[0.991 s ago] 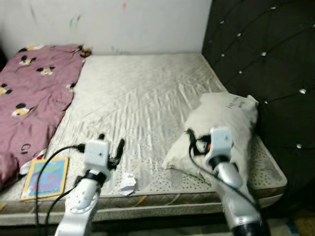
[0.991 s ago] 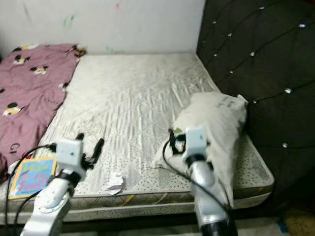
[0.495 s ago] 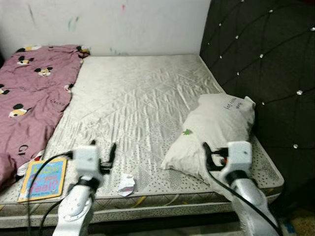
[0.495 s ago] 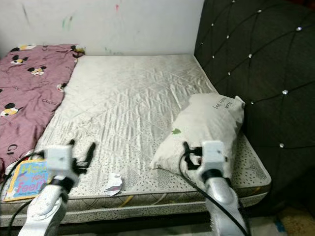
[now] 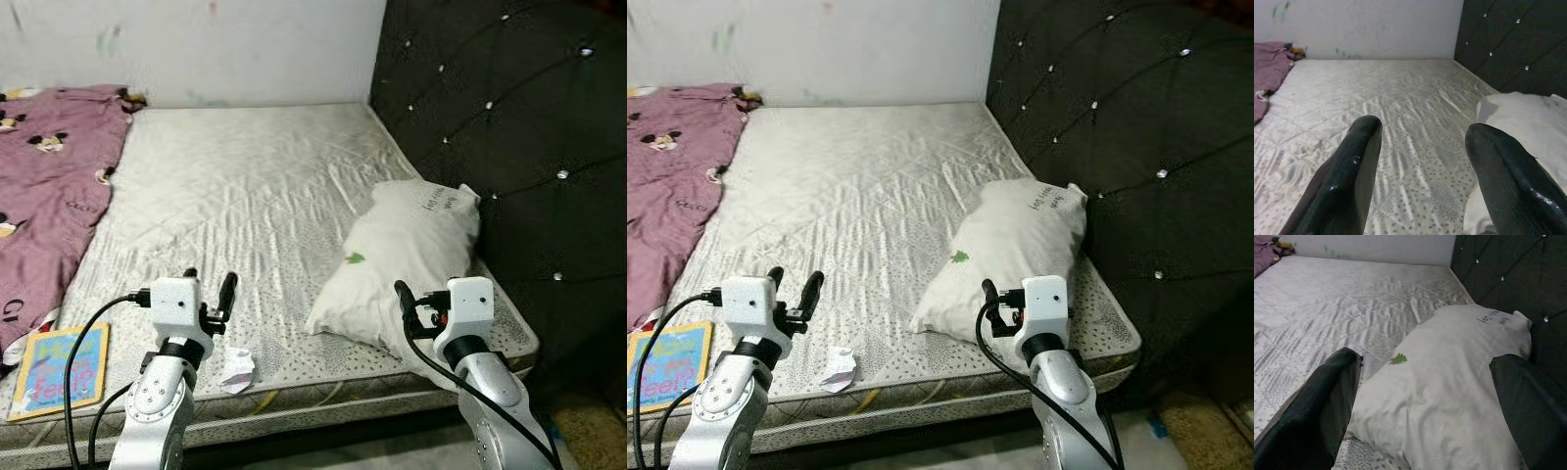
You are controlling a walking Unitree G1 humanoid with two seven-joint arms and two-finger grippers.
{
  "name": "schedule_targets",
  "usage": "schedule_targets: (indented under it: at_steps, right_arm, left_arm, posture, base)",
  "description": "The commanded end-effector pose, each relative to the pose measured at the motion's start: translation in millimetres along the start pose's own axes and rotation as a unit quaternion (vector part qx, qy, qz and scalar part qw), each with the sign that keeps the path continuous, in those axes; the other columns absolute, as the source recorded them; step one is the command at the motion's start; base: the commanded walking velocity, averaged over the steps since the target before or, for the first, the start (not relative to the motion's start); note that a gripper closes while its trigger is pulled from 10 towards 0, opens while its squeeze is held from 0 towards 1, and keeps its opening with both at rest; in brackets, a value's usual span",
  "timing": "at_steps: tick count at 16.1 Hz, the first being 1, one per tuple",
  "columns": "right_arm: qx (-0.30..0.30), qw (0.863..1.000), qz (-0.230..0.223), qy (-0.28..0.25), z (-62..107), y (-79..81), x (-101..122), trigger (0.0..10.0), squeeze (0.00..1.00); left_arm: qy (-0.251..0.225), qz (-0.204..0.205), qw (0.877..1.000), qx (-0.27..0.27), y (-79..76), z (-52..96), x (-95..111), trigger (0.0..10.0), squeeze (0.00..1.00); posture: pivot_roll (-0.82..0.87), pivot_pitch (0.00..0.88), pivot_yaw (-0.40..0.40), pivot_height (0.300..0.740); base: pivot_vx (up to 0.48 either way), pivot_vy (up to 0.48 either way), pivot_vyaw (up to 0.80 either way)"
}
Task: Clean up the room
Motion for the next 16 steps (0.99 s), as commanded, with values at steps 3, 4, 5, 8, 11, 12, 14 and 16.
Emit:
schedule_targets:
  at_steps: [3,4,5,8,11,12,14,16]
  right_arm:
    - [0.003,1.000,0.001,0.002,-1.7,1.7,0.7,10.0,0.00]
    - [0.003,1.000,-0.001,0.002,-1.7,1.4,0.3,10.0,0.00]
    - [0.002,1.000,-0.004,0.002,-1.9,1.9,0.3,10.0,0.00]
    - [0.016,1.000,-0.021,-0.005,-2.8,5.4,2.2,10.0,0.00]
    - [0.024,1.000,-0.017,-0.007,-3.3,8.7,3.0,10.0,0.00]
    - [0.026,1.000,-0.017,-0.007,-3.6,9.4,3.1,10.0,0.00]
    - [0.035,0.999,-0.006,-0.002,-5.0,11.1,2.4,10.0,0.00]
    - [0.035,0.999,0.004,-0.003,-5.6,11.3,2.5,10.0,0.00]
  left_arm:
    - [0.010,0.009,1.000,-0.005,-0.2,4.3,-3.9,10.0,0.00]
    - [0.012,0.010,1.000,-0.005,0.1,4.5,-4.5,10.0,0.00]
    - [0.013,0.011,1.000,-0.003,0.9,4.1,-4.6,10.0,0.00]
    - [0.010,0.015,1.000,-0.010,-1.2,1.9,-2.7,10.0,0.00]
    - [0.008,0.014,1.000,-0.014,-4.6,2.3,-0.9,10.0,0.00]
    - [0.009,0.022,1.000,-0.014,-4.7,1.9,-1.4,10.0,0.00]
    - [-0.001,0.016,1.000,-0.021,-7.3,1.7,3.3,10.0,0.00]
    - [-0.003,0.017,1.000,-0.023,-9.3,2.4,4.0,10.0,0.00]
  posture:
    - [-0.03,0.017,-0.052,0.740]
    - [-0.03,0.017,-0.051,0.740]
    - [-0.03,0.018,-0.049,0.740]
    - [-0.04,0.024,-0.044,0.740]
    - [-0.04,0.025,-0.043,0.740]
    - [-0.04,0.026,-0.044,0.740]
    - [-0.04,0.031,-0.046,0.740]
    - [-0.03,0.034,-0.048,0.740]
  base:
    - [0.000,0.415,0.00]
    - [0.000,0.480,0.00]
    - [0.000,0.480,0.00]
    - [0.000,0.480,0.00]
    - [0.000,0.480,0.00]
    - [0.000,0.480,0.00]
    - [0.000,0.000,0.00]
    - [0.000,0.000,0.00]
Point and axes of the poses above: a point about 5 cm out from each wrist's last joint towards the gripper, its own z axis pointing back from the gripper into the wrist, its own x axis along the axis of the wrist's last joint, y = z × x, the point moved 1 cm from there along -z, pointing out of the wrist towards the gripper, and after that the axes turned 12 degrees about -z, right-handed, at the moved point
